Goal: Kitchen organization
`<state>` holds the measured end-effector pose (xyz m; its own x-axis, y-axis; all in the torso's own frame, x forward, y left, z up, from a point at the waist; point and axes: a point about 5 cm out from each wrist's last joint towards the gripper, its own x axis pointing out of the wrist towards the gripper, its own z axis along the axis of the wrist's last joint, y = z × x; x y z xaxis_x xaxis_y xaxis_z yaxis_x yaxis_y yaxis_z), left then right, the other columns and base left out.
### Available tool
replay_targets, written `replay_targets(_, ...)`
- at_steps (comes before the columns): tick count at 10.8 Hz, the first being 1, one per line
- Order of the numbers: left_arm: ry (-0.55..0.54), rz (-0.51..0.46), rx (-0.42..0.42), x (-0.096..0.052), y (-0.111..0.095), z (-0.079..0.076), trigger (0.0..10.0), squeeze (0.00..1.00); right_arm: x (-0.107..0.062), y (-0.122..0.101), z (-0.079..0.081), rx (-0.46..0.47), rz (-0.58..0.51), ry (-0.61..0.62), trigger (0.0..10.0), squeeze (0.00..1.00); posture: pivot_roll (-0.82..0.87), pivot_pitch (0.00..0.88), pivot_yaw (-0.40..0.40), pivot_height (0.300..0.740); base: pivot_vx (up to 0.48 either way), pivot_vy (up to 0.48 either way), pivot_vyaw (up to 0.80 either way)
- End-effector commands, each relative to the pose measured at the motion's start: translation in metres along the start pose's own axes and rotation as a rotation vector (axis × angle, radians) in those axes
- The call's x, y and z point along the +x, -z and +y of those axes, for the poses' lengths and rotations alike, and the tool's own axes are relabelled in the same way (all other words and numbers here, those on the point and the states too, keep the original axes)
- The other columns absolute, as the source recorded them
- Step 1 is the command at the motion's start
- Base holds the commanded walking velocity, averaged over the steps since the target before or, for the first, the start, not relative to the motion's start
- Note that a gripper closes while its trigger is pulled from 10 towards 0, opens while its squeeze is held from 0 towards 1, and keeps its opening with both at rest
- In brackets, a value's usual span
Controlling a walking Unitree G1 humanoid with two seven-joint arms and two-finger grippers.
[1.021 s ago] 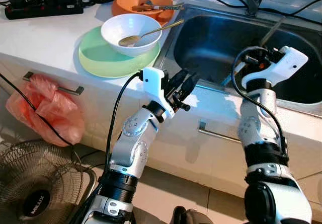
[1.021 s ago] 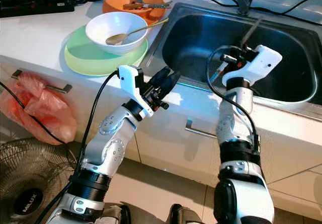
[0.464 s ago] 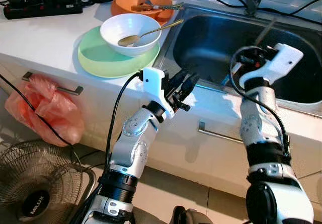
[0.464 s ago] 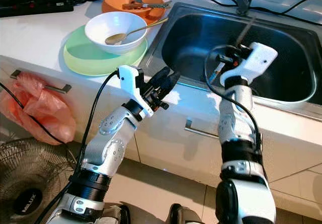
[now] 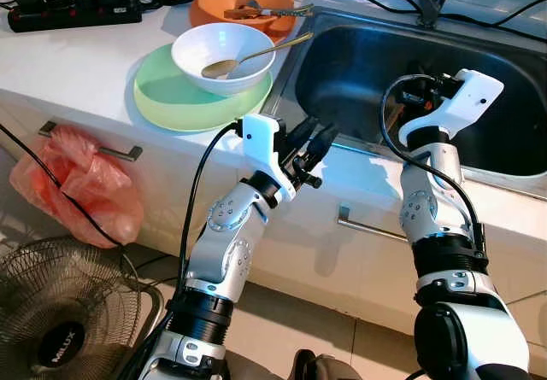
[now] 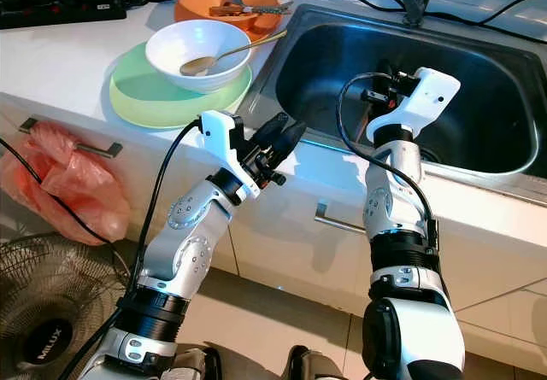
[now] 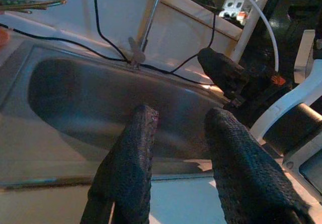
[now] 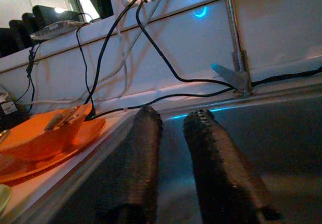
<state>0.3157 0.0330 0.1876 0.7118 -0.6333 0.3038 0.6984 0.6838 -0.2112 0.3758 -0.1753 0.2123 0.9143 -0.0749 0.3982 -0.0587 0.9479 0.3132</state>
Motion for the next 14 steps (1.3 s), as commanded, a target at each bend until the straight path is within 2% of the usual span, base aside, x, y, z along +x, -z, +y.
replay_targets(1,0.011,0.011,0.008,0.001,0.002,-0.003,10.0,0.00,0.002,-0.003,0.002,-0.003,-0.015,-0.013,10.0,1.00,0.03,0.151,-0.046,0.740,0.000,0.000,0.00)
replay_targets(2,0.011,0.011,0.008,0.001,0.002,-0.003,10.0,0.00,0.003,-0.003,0.002,-0.005,-0.017,-0.011,10.0,1.00,0.04,0.149,-0.047,0.740,0.000,0.000,0.00)
replay_targets(3,0.011,0.011,0.008,0.001,0.002,-0.003,10.0,0.00,0.003,-0.003,0.002,-0.006,-0.019,-0.011,10.0,0.00,0.04,0.150,-0.046,0.740,0.000,0.000,0.00)
replay_targets(7,-0.005,0.007,0.016,0.001,0.002,-0.002,10.0,0.00,0.001,0.001,0.001,0.036,0.004,0.003,10.0,0.00,0.03,0.156,-0.048,0.740,0.000,0.000,0.00)
replay_targets(8,-0.007,0.005,0.019,0.001,0.001,-0.001,10.0,0.00,0.003,-0.004,0.005,0.058,-0.011,-0.016,10.0,0.69,0.03,0.158,-0.047,0.740,0.000,0.000,0.00)
replay_targets(9,-0.009,0.001,0.029,0.001,0.000,-0.001,10.0,0.00,0.008,-0.015,0.013,0.082,-0.049,-0.047,10.0,1.00,0.03,0.158,-0.047,0.740,0.000,0.000,0.00)
replay_targets(10,-0.013,-0.008,0.056,0.003,-0.003,-0.001,10.0,0.00,0.012,-0.024,0.018,0.098,-0.074,-0.052,10.0,0.00,0.03,0.157,-0.047,0.740,0.000,0.000,0.00)
replay_targets(12,-0.054,-0.036,0.114,0.005,-0.011,0.004,10.0,0.00,0.014,-0.033,0.023,0.144,-0.100,-0.064,10.0,0.00,0.03,0.157,-0.048,0.740,0.000,0.000,0.00)
replay_targets(13,-0.070,-0.052,0.140,0.006,-0.015,0.006,10.0,0.00,0.014,-0.031,0.024,0.156,-0.076,-0.079,10.0,0.00,0.03,0.154,-0.049,0.740,0.000,0.000,0.00)
replay_targets(14,-0.088,-0.069,0.182,0.007,-0.020,0.008,10.0,0.00,0.009,-0.017,0.027,0.175,0.017,-0.123,10.0,0.00,0.03,0.154,-0.050,0.740,0.000,0.000,0.00)
